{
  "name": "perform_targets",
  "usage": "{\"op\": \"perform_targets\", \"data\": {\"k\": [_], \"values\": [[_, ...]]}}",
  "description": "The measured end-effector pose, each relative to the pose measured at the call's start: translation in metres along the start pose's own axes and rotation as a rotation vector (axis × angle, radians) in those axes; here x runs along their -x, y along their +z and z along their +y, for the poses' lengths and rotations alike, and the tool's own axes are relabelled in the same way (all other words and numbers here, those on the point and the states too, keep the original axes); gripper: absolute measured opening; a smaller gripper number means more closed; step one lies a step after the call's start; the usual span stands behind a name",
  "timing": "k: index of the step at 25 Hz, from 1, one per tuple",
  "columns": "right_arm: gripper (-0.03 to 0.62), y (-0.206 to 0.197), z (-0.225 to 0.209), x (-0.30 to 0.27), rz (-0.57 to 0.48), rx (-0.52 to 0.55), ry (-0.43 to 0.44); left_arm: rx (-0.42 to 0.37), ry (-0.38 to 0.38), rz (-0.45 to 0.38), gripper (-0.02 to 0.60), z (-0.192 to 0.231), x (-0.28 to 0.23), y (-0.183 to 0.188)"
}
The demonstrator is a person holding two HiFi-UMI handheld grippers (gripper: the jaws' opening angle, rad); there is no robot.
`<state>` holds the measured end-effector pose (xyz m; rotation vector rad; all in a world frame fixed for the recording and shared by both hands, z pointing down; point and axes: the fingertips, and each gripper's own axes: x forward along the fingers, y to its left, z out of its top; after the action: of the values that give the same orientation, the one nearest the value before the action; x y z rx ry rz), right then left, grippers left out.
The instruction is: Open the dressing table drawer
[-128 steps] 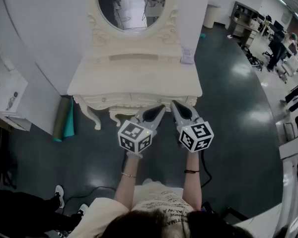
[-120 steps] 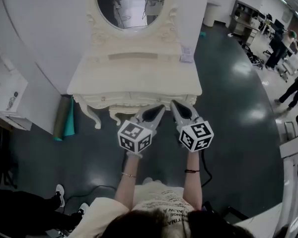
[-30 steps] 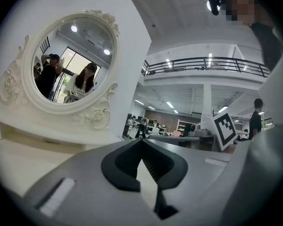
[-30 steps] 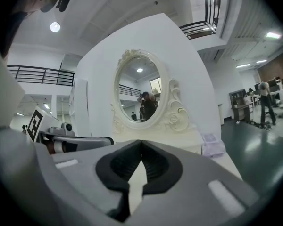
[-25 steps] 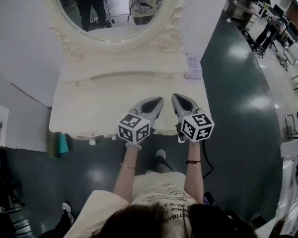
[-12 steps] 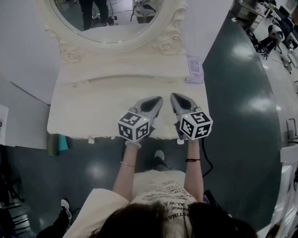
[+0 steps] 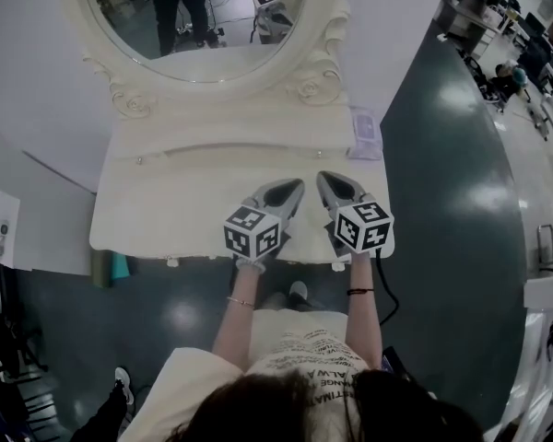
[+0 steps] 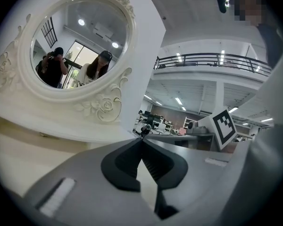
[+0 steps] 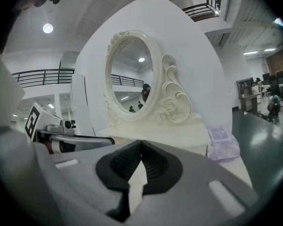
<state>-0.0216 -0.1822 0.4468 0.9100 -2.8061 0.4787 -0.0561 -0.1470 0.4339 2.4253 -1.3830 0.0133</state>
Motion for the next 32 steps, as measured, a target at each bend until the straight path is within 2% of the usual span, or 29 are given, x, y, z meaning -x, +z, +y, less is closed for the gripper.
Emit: {"op": "perform_targets", "data": {"k": [12, 22, 32], "values": [[0.003, -0.017, -0.013, -0.036, 0.057, -0.052, -0.079, 0.039, -0.039, 0.078, -0.002, 0.041, -0.011, -0.017], [0.003, -0.034, -0.034, -0.05, 0.059, -0.134, -0.235, 0.055, -0.11, 0.128, -0.002, 0.061, -0.021, -0.03], [0.003, -0.042, -0.05, -0.063, 0.093, -0.162, -0.276, 0.072, -0.117, 0.159, -0.002, 0.07, -0.034, -0.036]]}}
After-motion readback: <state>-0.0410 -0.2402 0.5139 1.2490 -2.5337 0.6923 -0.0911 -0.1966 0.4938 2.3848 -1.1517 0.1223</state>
